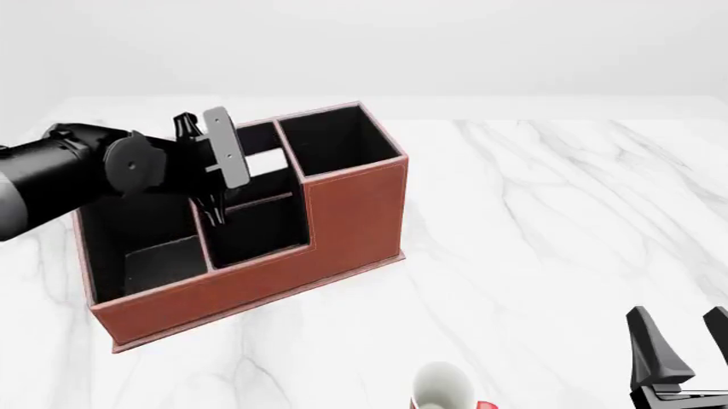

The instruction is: Pick up the book and place it in the front compartment of the caddy.

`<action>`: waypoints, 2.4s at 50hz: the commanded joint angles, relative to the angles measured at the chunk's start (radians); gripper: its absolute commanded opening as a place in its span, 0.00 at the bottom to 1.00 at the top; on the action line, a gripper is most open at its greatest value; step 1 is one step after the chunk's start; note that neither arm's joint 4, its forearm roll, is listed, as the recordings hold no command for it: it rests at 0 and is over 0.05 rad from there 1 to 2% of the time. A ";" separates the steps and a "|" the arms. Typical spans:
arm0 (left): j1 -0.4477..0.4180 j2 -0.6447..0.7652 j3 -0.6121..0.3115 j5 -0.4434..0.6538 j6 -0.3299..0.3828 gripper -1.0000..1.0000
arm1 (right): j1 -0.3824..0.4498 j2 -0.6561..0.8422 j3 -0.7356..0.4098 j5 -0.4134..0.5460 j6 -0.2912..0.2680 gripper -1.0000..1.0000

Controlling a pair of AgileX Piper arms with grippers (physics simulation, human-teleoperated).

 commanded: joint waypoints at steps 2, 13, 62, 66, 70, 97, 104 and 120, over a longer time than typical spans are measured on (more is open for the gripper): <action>0.026 0.028 -0.010 -0.041 0.016 0.00 | 0.000 -0.002 0.001 0.000 -0.003 1.00; 0.024 0.051 0.000 -0.075 0.017 0.00 | 0.000 -0.001 0.001 0.000 -0.003 1.00; 0.075 0.097 -0.005 -0.100 0.056 1.00 | 0.000 -0.001 0.001 0.000 -0.003 1.00; 0.077 0.099 0.005 -0.102 0.060 1.00 | 0.000 -0.001 0.001 0.000 -0.003 1.00; 0.075 0.095 0.012 -0.106 0.059 1.00 | 0.000 -0.001 0.001 0.000 -0.003 1.00; 0.066 -0.052 0.094 -0.056 0.063 1.00 | 0.000 -0.001 0.001 0.000 -0.003 1.00; 0.058 -0.116 0.151 -0.040 0.052 1.00 | 0.000 -0.002 0.001 0.000 -0.003 1.00; 0.022 -0.321 0.267 0.031 0.037 1.00 | 0.000 -0.001 0.001 0.000 -0.003 1.00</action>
